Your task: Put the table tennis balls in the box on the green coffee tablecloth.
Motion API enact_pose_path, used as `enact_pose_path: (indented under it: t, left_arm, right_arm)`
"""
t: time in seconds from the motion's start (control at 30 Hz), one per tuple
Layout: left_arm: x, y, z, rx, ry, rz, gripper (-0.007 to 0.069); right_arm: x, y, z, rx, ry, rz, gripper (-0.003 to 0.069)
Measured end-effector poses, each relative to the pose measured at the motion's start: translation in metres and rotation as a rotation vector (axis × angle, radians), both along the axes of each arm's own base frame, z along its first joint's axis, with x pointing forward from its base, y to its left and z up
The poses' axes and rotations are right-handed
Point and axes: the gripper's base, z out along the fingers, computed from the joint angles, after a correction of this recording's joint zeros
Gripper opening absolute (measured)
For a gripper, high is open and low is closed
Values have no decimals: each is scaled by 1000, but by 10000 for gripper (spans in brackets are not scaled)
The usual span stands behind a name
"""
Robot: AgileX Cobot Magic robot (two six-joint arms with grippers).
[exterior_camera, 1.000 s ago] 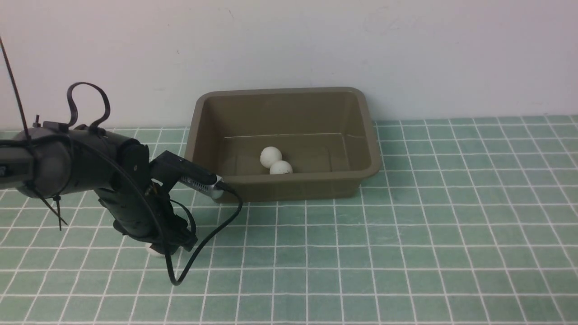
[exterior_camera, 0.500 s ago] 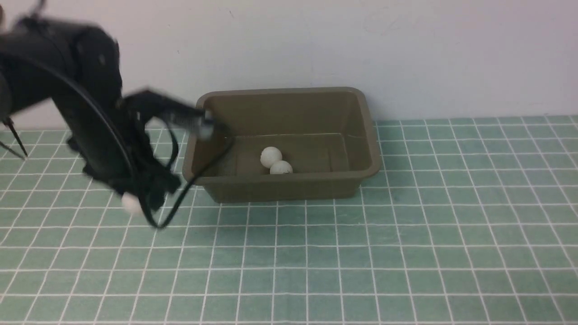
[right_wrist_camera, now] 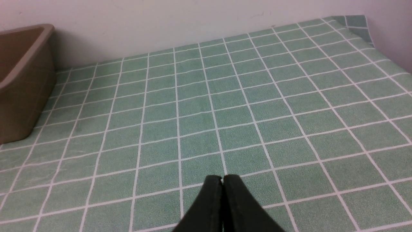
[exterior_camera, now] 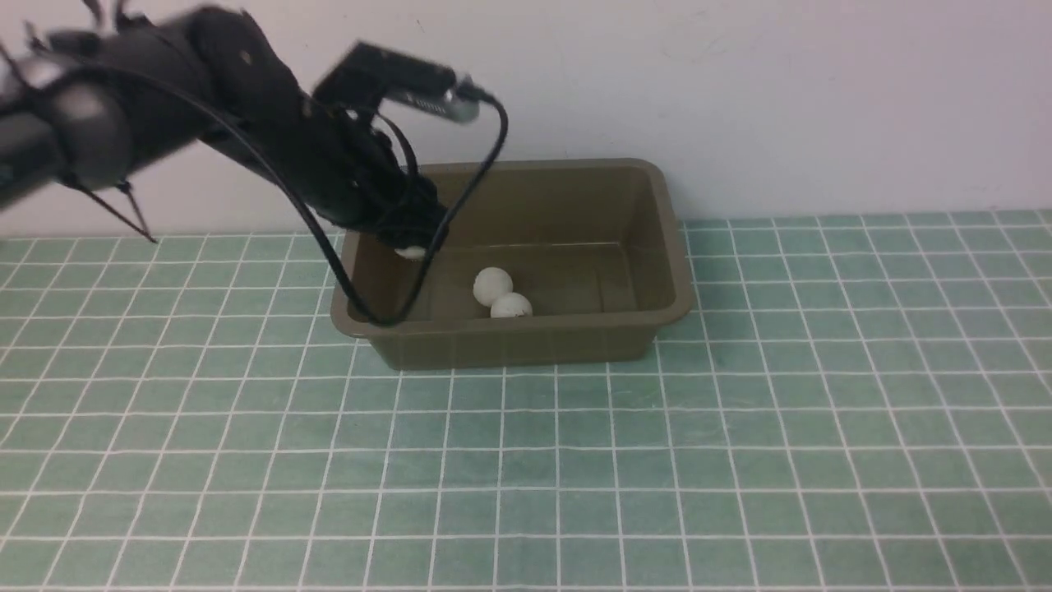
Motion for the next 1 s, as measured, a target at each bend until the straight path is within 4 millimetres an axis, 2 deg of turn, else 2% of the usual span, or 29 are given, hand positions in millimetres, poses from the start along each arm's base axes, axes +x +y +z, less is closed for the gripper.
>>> enact_pose_path:
  t: [0.27, 0.43, 0.53, 0.63, 0.7, 0.73, 0.8, 0.87, 1.0]
  left_arm:
    - [2, 0, 1, -5, -25, 10, 497]
    - [1, 0, 9, -9, -41, 8, 508]
    - [-6, 1, 31, -27, -62, 15, 447]
    - [-23, 5, 75, -44, -115, 11, 301]
    - [-38, 9, 103, -29, -149, -10, 174]
    - [-48, 12, 118, -18, -168, -22, 94]
    - [-72, 18, 145, 22, -162, -54, 17]
    - [-86, 22, 158, 39, -146, -57, -1]
    - [-98, 26, 168, 48, -152, -49, -4]
  right_arm:
    - [0, 0, 0, 0, 0, 0, -10]
    - [0, 0, 0, 0, 0, 0, -10]
    - [0, 0, 0, 0, 0, 0, -10]
    - [0, 0, 0, 0, 0, 0, -10]
    - [0, 0, 0, 0, 0, 0, -10]
    - [0, 0, 0, 0, 0, 0, -10]
    - [0, 0, 0, 0, 0, 0, -10]
    - [0, 0, 0, 0, 0, 0, -10]
    - [0, 0, 0, 0, 0, 0, -10]
